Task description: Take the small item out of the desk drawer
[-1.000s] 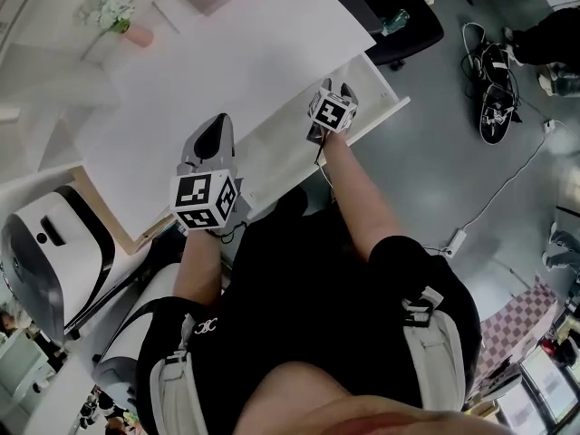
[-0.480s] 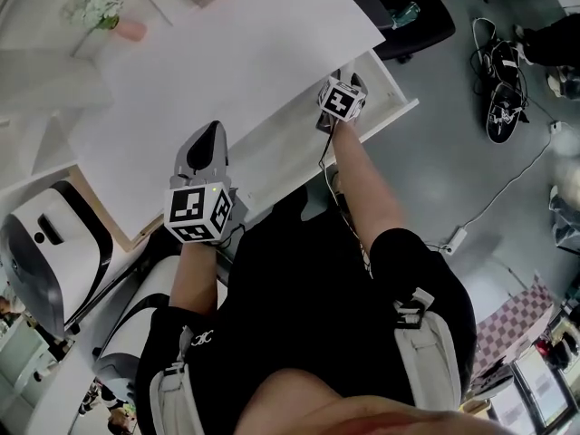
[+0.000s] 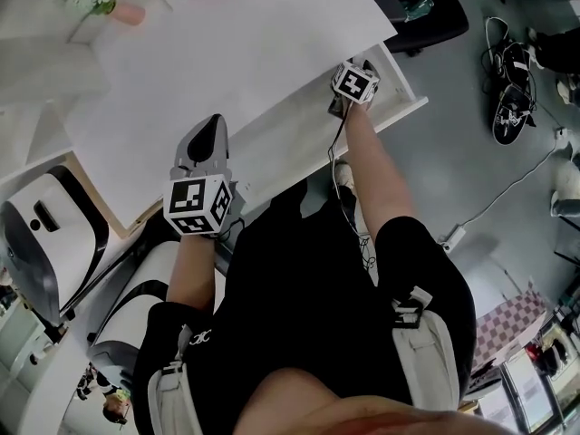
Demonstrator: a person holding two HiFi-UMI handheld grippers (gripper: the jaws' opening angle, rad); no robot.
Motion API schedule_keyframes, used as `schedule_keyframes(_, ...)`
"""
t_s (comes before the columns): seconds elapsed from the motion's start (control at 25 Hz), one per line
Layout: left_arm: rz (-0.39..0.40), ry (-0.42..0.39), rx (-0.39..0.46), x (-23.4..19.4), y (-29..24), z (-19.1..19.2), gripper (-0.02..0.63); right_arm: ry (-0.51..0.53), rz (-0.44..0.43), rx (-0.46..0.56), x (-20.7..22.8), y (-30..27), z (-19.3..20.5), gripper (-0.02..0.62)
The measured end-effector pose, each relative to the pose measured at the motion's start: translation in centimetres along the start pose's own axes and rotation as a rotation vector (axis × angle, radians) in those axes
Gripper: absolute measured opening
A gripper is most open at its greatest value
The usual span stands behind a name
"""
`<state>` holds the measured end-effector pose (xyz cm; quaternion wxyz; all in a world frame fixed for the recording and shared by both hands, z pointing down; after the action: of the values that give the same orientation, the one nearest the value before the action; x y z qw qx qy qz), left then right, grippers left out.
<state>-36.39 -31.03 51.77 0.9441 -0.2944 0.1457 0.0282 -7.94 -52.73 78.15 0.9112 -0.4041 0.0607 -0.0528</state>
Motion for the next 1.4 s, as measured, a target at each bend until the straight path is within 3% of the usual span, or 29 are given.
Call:
schedule_keyframes(0.12,-0.002,-0.008,-0.004,0.2,0.0,0.0,0.014,-0.031,-0.052,-0.012,-0.2,-0.5,0.3,0.176)
schedule_keyframes(0.24,-0.001,-0.013,0.0,0.5,0.1,-0.2,0.014,-0.043,-0.074,-0.014,-0.2,-0.3,0.3,0.127)
schedule_keyframes(0.44,0.002,-0.017,0.021,1.0,0.8,-0.5,0.014,-0.077,-0.103,-0.052,-0.3,1.8,0.0,0.124)
schedule_keyframes(0.68,0.044,-0.024,0.058,3.9,1.5,-1.3,0.014,-0.189,-0.175,-0.059,0.4,5.4,-0.2,0.121)
schedule_keyframes(1.0,0.101,-0.02,0.105,7.2,2.5,-1.8,0.014,-0.181,-0.192,0.005,2.1,11.2,-1.1,0.114)
schedule_keyframes(1.16,0.131,-0.017,0.132,9.4,3.4,-1.9,0.014,-0.129,-0.214,0.05,3.4,15.1,-1.4,0.11)
schedule_keyframes(1.4,0.188,-0.021,0.178,13.2,4.0,-2.4,0.014,-0.051,-0.245,0.196,6.0,21.2,-3.7,0.107)
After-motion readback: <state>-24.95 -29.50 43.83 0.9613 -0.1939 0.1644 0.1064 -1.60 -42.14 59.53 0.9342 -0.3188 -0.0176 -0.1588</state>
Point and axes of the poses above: the fingertips, and each gripper's own axes: y backward along the fingers, x to its right, z out of its underside, the point moved 7 cm from there along y, backward along the fingers, and after that the axes turned 14 degrees about y, right-handed, at the moved point
